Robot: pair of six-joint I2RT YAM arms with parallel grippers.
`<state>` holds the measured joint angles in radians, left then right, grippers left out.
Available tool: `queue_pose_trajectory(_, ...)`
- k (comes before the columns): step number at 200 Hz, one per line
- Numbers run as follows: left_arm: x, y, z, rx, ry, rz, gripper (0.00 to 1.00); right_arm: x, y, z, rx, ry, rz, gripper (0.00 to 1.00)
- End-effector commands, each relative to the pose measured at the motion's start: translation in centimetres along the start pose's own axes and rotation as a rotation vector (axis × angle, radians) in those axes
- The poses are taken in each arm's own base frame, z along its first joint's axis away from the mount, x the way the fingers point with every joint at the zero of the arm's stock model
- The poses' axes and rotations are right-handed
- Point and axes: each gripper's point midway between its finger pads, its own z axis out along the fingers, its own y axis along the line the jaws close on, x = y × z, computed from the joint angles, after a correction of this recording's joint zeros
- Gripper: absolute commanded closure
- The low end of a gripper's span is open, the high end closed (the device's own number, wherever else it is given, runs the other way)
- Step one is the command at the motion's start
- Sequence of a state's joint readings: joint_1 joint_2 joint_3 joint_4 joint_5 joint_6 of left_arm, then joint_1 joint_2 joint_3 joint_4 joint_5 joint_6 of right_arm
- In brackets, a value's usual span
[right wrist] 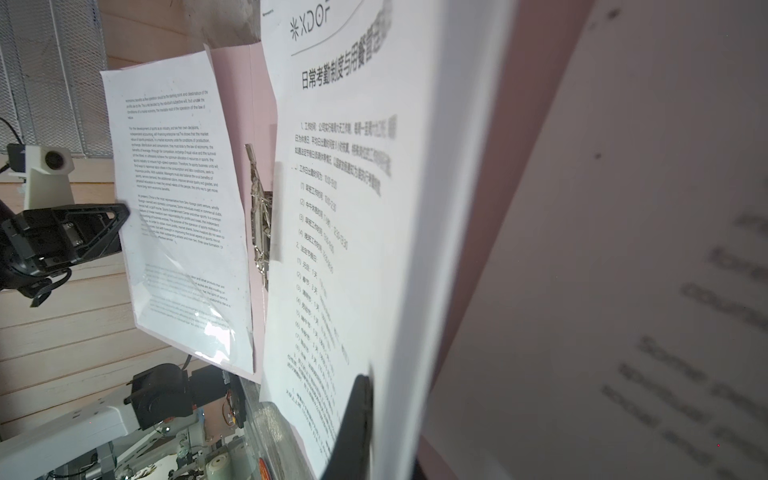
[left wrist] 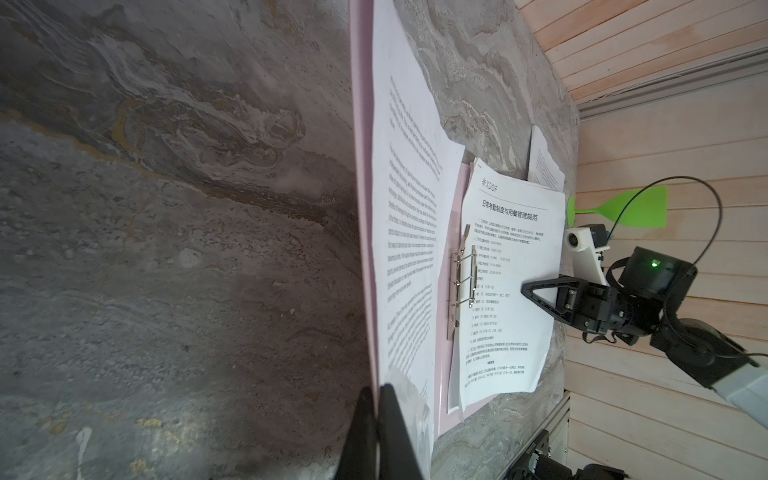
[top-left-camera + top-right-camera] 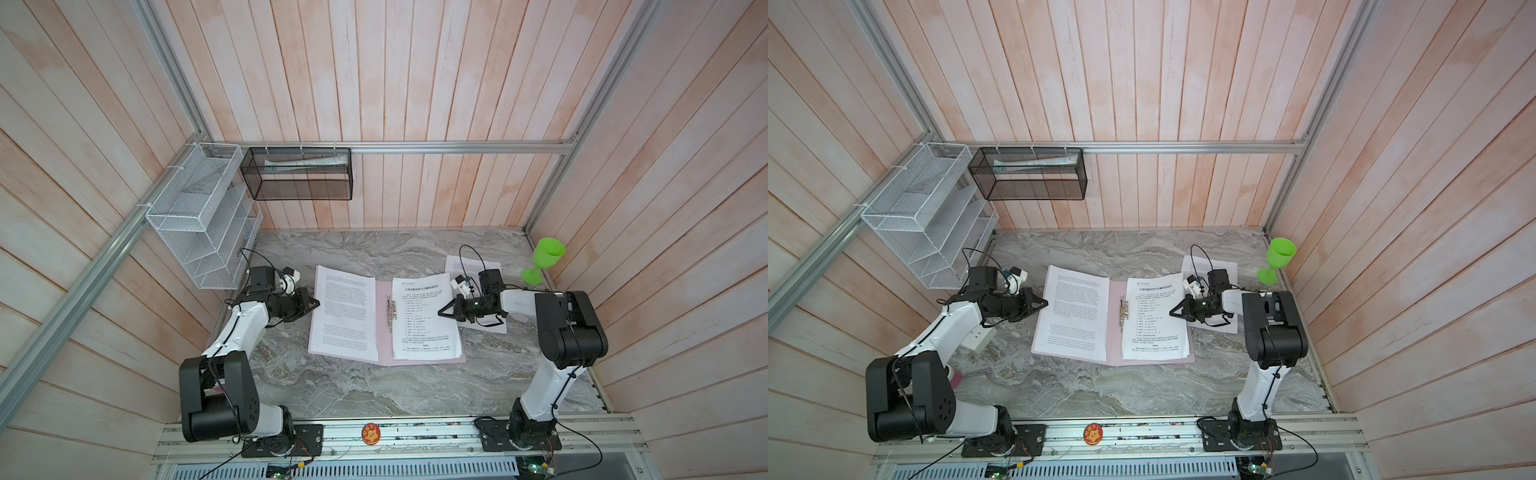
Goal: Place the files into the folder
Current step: 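Lay the sheet onto the folder's clip side with the right gripper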
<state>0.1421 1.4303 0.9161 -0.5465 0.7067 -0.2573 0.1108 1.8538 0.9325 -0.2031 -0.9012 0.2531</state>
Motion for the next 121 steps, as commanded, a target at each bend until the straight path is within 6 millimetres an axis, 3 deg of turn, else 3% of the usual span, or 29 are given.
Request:
queue_pose_trajectory(1, 0.1, -0.1, -0.2, -0.007, -0.003, 0.022, 1.00, 0.7, -0.6, 0.4, 0.019, 0.043, 0.002, 1.00)
queue_pose_trajectory(73, 0.2, 0.0, -0.2, -0.008, -0.001, 0.022, 1.00, -0.1, 0.3, -1.6, 0.046, 0.004, -0.077, 1.00)
queue_pose_trajectory(121, 0.1, -0.1, -0.2, -0.004, 0.000, 0.024, 1.00, 0.3, 0.9, -1.2, 0.014, 0.023, -0.105, 1.00)
